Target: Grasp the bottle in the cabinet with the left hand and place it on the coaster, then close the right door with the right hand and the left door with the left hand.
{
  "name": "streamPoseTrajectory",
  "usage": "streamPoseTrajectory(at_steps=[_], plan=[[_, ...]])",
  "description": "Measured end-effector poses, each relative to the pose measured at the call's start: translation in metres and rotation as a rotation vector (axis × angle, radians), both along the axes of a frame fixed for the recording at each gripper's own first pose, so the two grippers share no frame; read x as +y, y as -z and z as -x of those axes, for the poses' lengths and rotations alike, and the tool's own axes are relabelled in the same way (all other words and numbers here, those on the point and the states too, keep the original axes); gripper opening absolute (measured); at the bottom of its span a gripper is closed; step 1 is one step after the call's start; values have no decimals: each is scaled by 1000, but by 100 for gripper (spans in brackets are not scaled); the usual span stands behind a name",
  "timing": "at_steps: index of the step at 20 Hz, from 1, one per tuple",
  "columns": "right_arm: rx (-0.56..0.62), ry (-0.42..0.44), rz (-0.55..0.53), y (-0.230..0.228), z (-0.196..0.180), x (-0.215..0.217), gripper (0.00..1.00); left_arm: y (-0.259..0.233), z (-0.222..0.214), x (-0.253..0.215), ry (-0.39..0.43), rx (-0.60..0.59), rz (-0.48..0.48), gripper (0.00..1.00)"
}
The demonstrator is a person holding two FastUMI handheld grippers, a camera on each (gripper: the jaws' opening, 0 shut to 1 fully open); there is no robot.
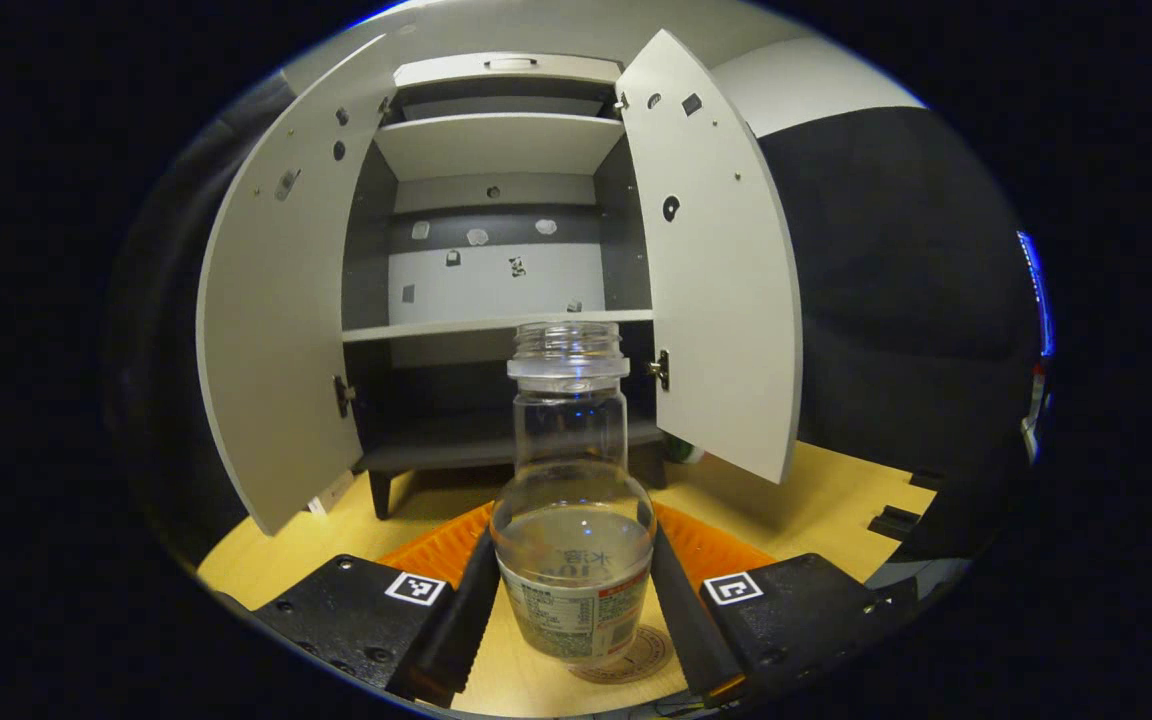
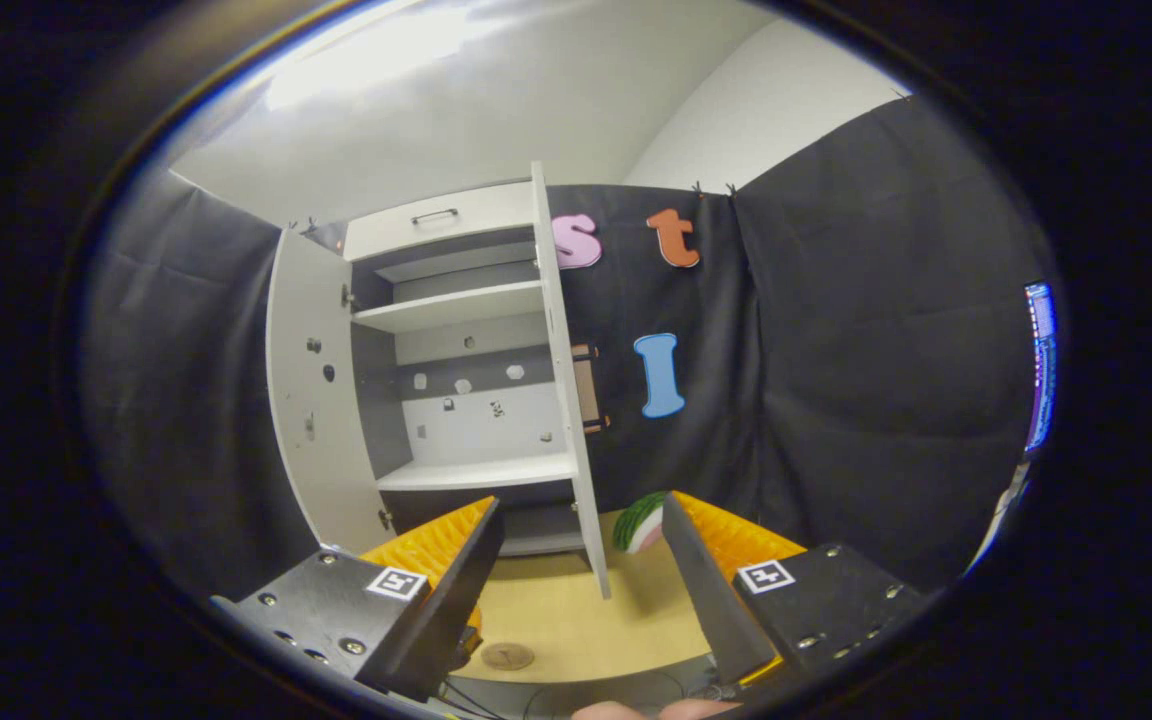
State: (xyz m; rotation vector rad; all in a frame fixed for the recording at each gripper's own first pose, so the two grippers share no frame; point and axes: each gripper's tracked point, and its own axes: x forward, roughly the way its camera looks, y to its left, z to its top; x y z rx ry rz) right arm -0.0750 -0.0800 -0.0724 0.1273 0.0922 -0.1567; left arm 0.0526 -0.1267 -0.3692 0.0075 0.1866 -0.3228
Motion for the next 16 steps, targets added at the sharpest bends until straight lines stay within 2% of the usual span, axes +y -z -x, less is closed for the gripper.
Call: streamPoseTrajectory(at_steps=[4,10,13,16], plan=[[16,-21,48,6,-30,7,97,44,1,-6,20,34,-2,79],[33,-57,123,18,-72,29,97,63,2,-25,76,33,37,80],[77,-40,141,38,-80,27,97,63,-4,-22,76,-11,12,80],[108,-20,213,54,-81,15,94,79,-5,-23,89,29,28,82]])
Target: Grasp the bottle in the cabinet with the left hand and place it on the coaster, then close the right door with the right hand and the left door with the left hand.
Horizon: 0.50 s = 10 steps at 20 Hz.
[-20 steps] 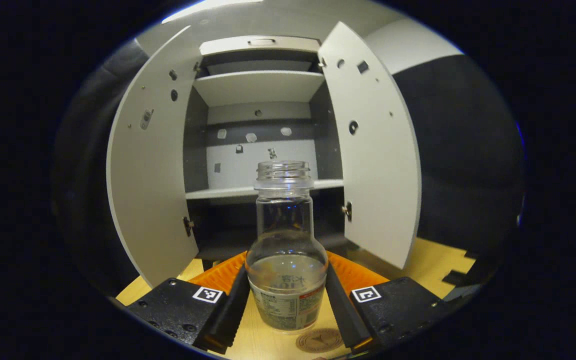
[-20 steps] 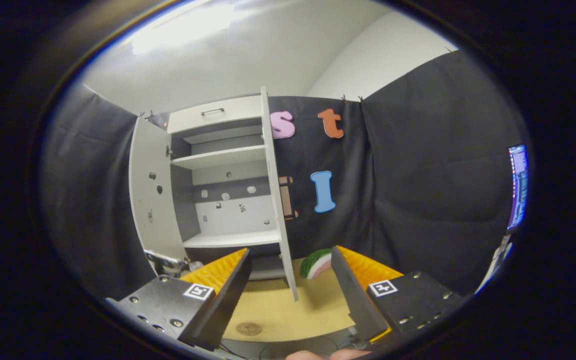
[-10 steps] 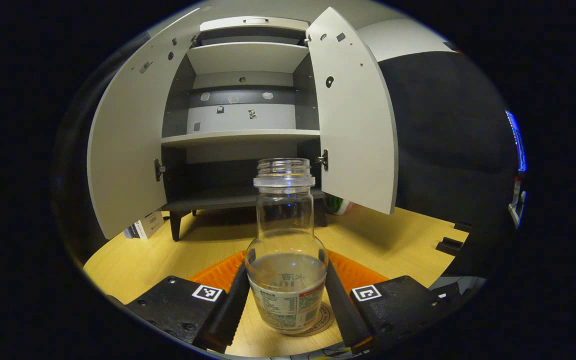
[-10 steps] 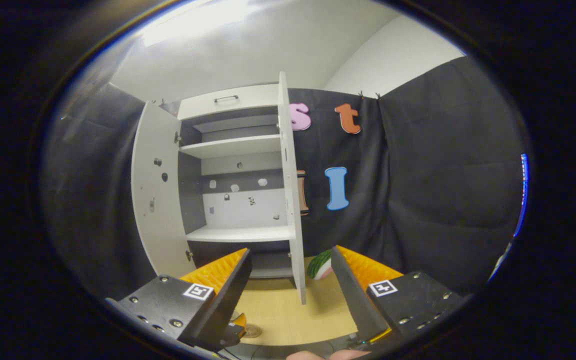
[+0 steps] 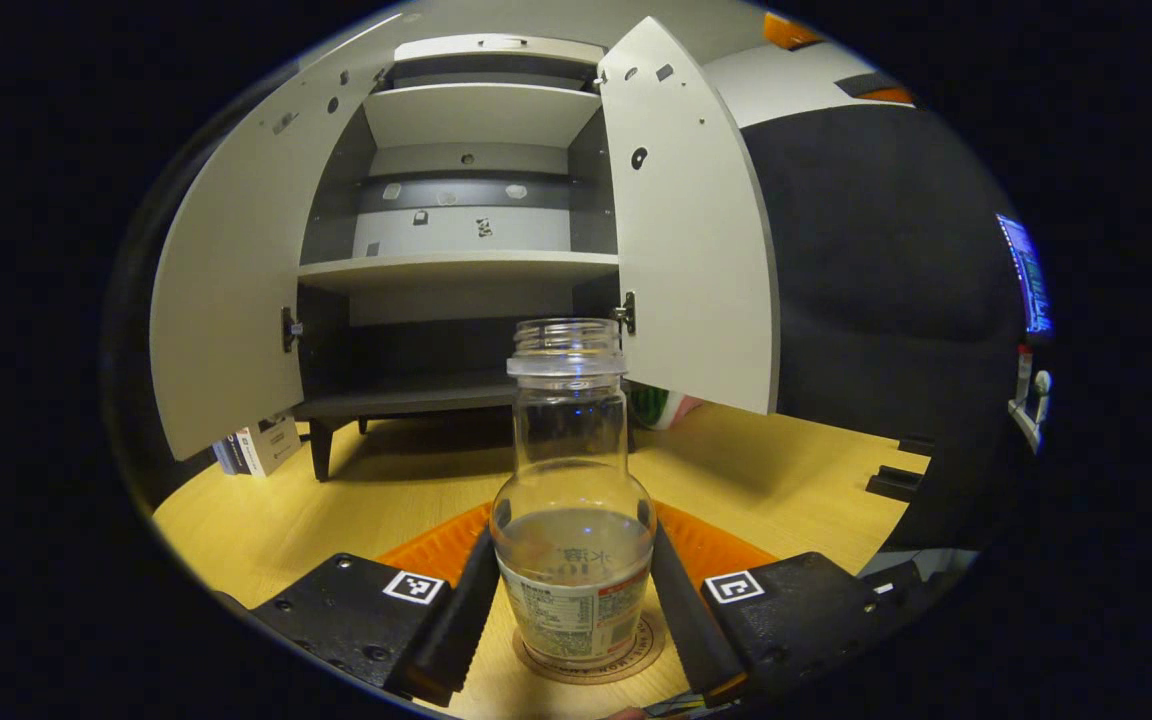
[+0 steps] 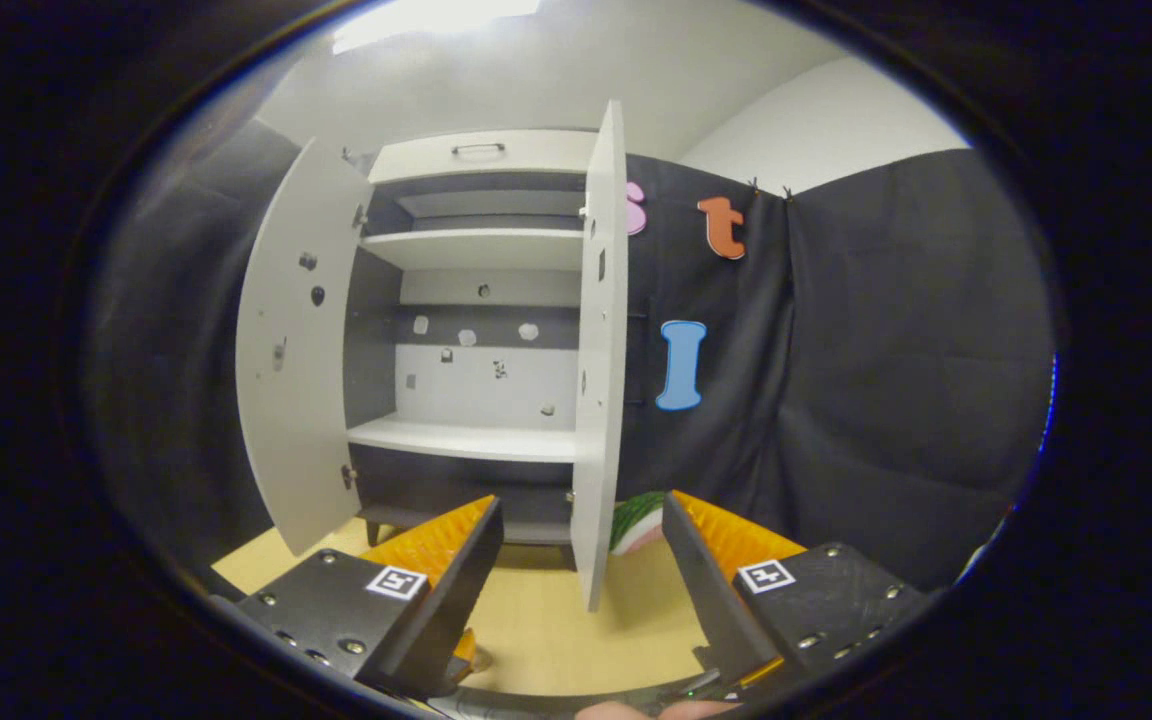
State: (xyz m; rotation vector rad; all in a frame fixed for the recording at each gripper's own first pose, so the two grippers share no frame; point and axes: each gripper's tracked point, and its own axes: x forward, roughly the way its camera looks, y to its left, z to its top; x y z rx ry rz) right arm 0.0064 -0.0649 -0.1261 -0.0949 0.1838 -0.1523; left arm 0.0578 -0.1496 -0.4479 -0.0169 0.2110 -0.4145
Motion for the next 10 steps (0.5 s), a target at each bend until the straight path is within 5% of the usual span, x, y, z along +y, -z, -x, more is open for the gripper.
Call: streamPoseTrajectory(at_steps=[4,7,10], plan=[[40,43,-80,20,2,-14,97,14,11,-8,57,59,-5,87],[56,80,-123,21,3,-23,94,-8,13,-4,71,10,-60,99],[48,91,-134,12,3,-31,94,-34,10,-3,88,-8,-91,99]])
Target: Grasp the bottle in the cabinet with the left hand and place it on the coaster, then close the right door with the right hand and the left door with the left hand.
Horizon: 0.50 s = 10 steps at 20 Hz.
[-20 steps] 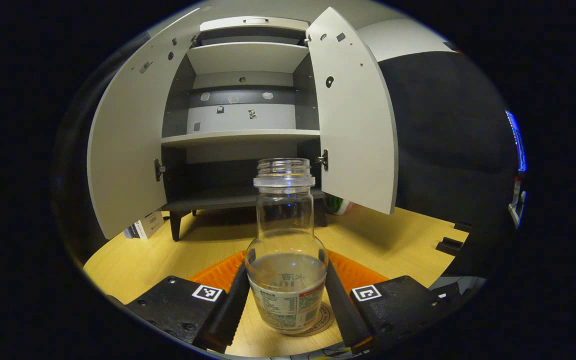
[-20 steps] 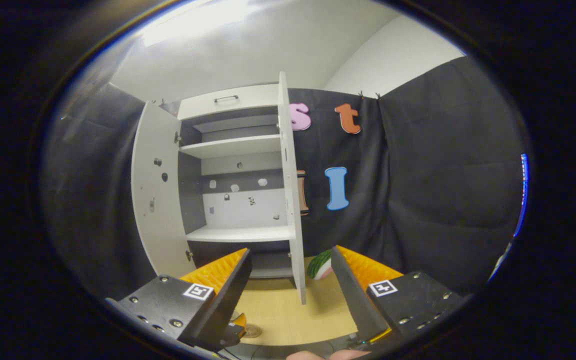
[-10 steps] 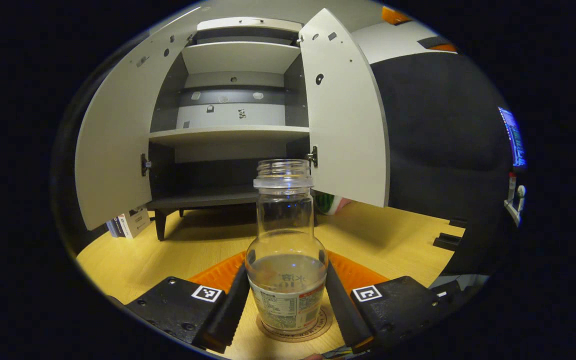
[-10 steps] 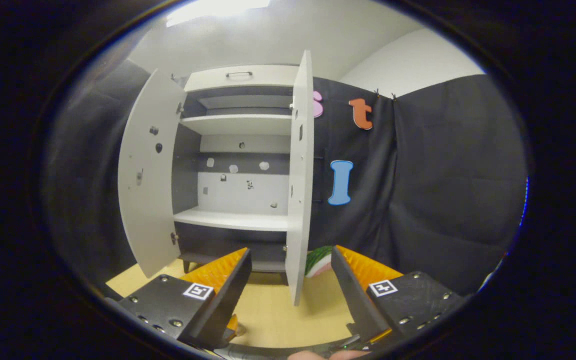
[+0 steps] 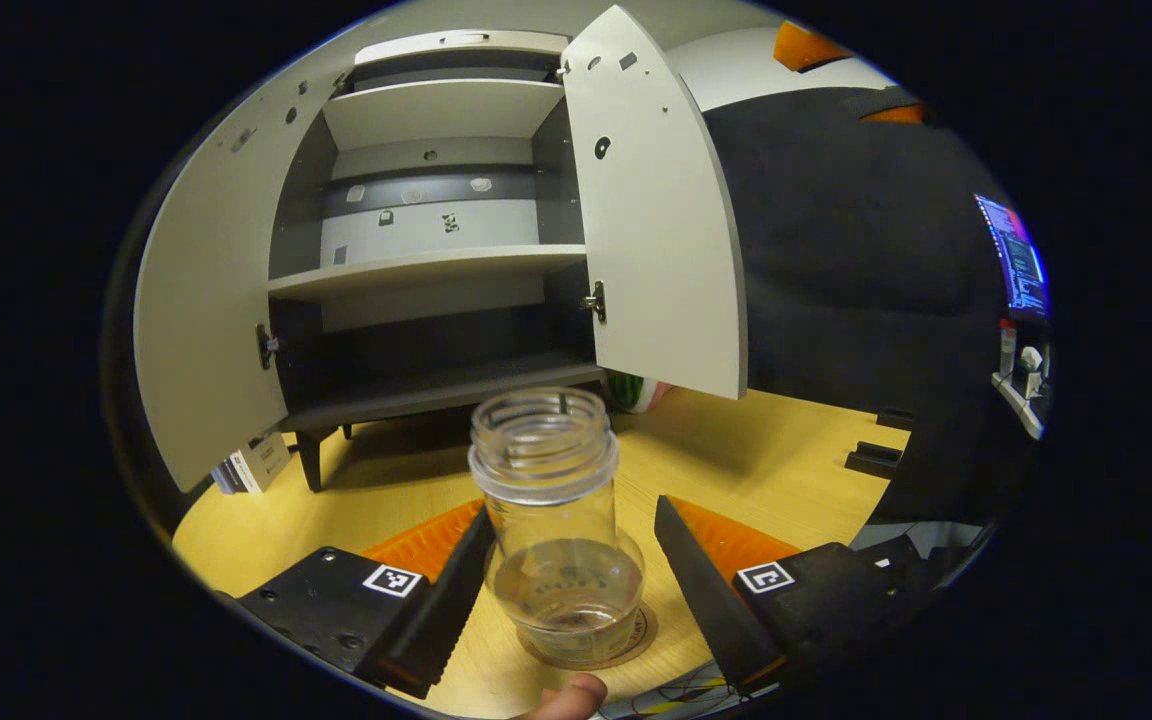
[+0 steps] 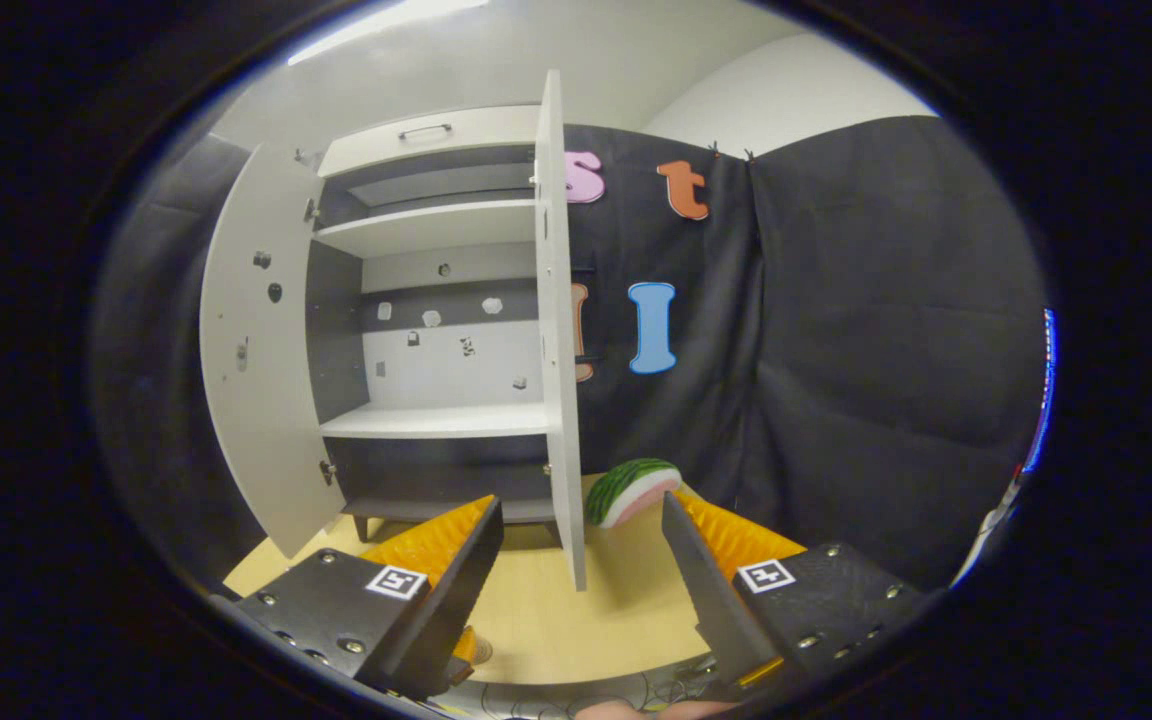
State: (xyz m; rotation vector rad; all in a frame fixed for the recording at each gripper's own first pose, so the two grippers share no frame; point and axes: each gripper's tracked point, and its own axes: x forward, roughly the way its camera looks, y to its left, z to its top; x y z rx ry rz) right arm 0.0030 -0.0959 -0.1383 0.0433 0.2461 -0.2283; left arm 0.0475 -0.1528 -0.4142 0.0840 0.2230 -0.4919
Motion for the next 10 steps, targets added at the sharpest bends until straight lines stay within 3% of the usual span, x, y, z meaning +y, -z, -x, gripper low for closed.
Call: streamPoseTrajectory(at_steps=[8,9,10], plan=[[-111,6,-71,-48,-22,-16,94,-130,-4,-9,107,-62,33,98],[-124,11,-80,-54,-27,-20,97,-152,-7,-8,107,-88,33,98],[-145,23,-85,-62,-32,-27,94,-171,-8,-6,100,-107,40,98]])
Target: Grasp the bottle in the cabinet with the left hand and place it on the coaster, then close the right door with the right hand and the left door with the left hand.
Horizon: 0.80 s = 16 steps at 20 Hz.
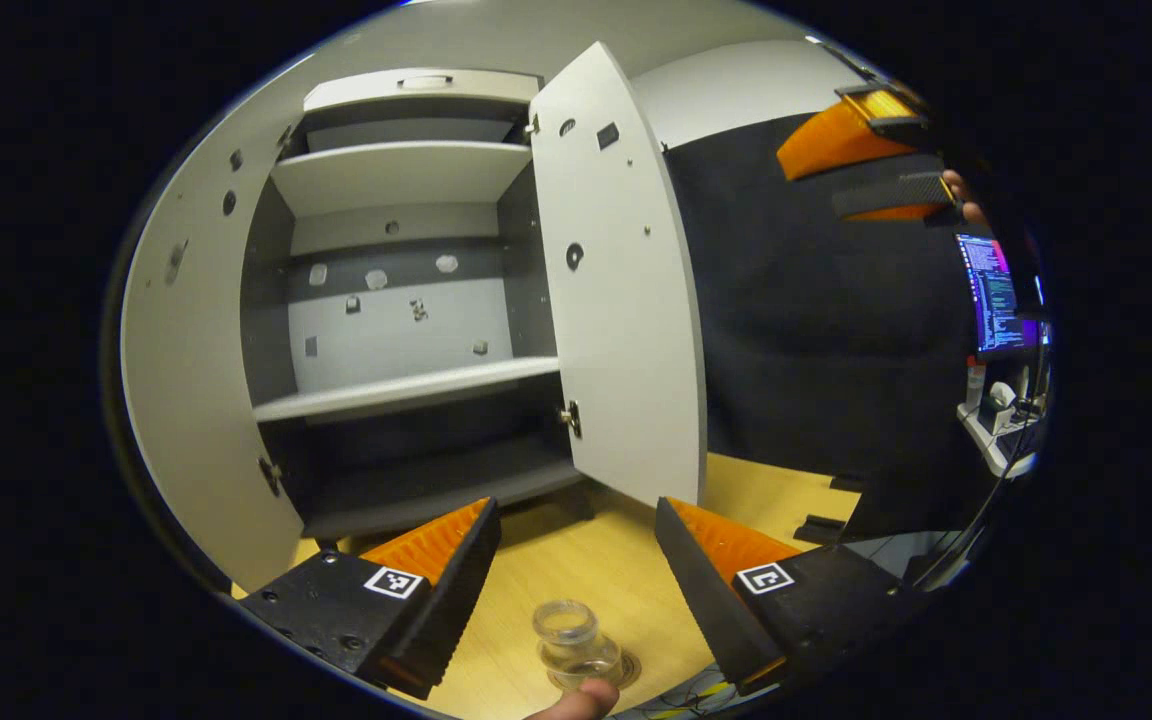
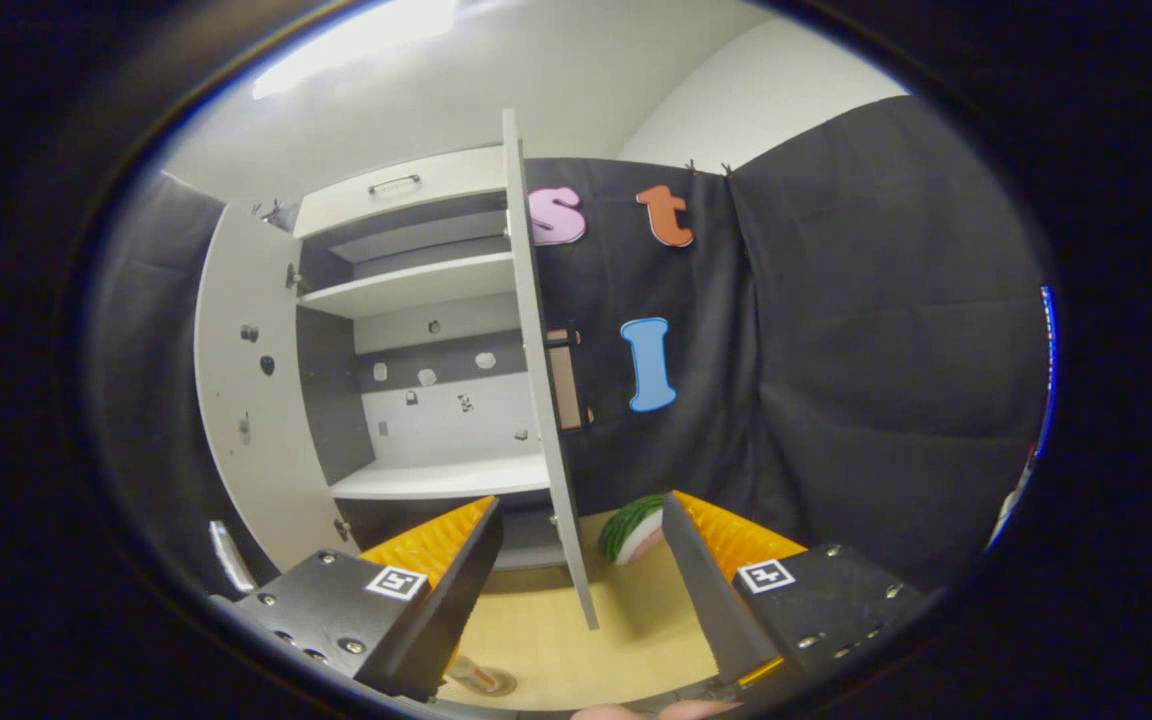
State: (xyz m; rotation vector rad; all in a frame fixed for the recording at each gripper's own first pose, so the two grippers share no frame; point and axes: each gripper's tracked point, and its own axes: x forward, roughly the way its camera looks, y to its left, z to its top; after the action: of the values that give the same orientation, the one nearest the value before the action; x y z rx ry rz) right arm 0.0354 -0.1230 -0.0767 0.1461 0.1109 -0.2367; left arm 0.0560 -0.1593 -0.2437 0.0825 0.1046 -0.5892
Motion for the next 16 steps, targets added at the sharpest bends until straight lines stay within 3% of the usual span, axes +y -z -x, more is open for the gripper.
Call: streamPoseTrajectory(at_steps=[2,4,7,10,16], plan=[[-29,10,-1,-13,-11,-12,97,-28,-2,-4,11,-18,-9,98],[-58,25,28,-24,-23,-30,94,-47,-6,2,-11,-7,-8,97],[-66,55,49,-34,-44,-57,97,-74,-11,11,-31,32,38,98],[-75,89,74,-38,-67,-84,97,-98,-24,40,-94,71,65,97],[-59,114,169,-29,-115,-124,97,-169,-65,112,-220,8,116,97]])
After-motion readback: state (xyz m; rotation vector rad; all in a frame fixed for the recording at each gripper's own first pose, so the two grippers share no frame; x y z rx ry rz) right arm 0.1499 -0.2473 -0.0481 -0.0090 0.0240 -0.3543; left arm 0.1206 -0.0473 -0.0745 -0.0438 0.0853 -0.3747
